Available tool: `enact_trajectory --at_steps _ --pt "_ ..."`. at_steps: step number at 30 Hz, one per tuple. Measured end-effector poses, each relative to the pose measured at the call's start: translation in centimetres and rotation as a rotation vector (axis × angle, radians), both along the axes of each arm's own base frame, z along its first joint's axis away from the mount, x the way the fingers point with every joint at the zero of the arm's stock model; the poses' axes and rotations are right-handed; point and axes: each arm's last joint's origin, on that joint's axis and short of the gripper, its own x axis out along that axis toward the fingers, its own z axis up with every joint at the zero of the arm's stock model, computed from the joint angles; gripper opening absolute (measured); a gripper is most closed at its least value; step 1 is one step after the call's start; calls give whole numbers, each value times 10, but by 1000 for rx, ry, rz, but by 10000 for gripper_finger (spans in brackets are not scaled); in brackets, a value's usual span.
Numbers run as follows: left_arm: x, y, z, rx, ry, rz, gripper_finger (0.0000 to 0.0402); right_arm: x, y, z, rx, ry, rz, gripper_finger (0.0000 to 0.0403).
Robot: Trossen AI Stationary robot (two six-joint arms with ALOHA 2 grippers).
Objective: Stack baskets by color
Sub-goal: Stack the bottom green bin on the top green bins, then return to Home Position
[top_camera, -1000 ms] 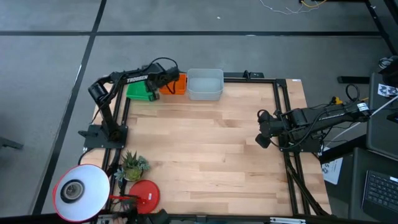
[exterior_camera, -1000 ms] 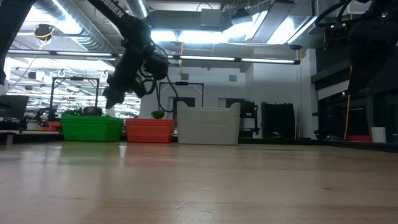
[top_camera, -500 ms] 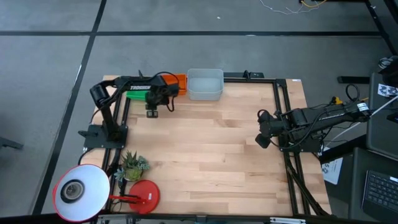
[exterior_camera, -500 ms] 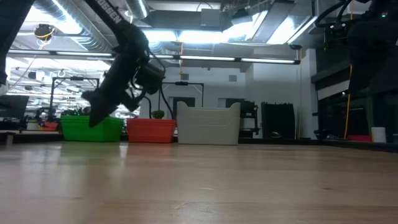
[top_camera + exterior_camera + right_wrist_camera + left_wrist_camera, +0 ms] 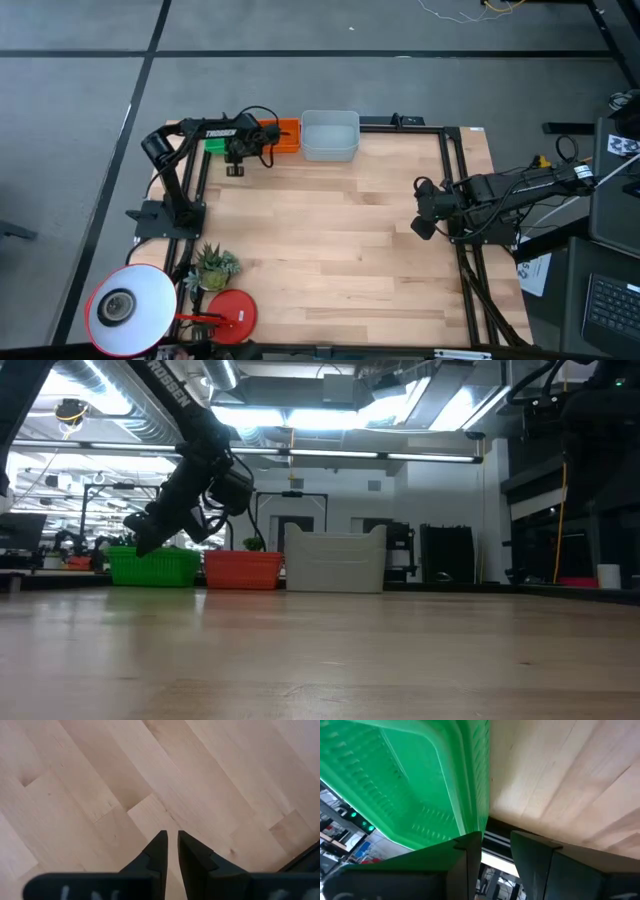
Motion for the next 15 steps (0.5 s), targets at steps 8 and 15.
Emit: enact_trajectory --at_steps 8,15 --pt "-7 2 16 56 -31 14 100 0 0 0 0 0 1 44" --pt "-11 -21 60 185 -173 -22 100 0 0 0 -1 0 2 44"
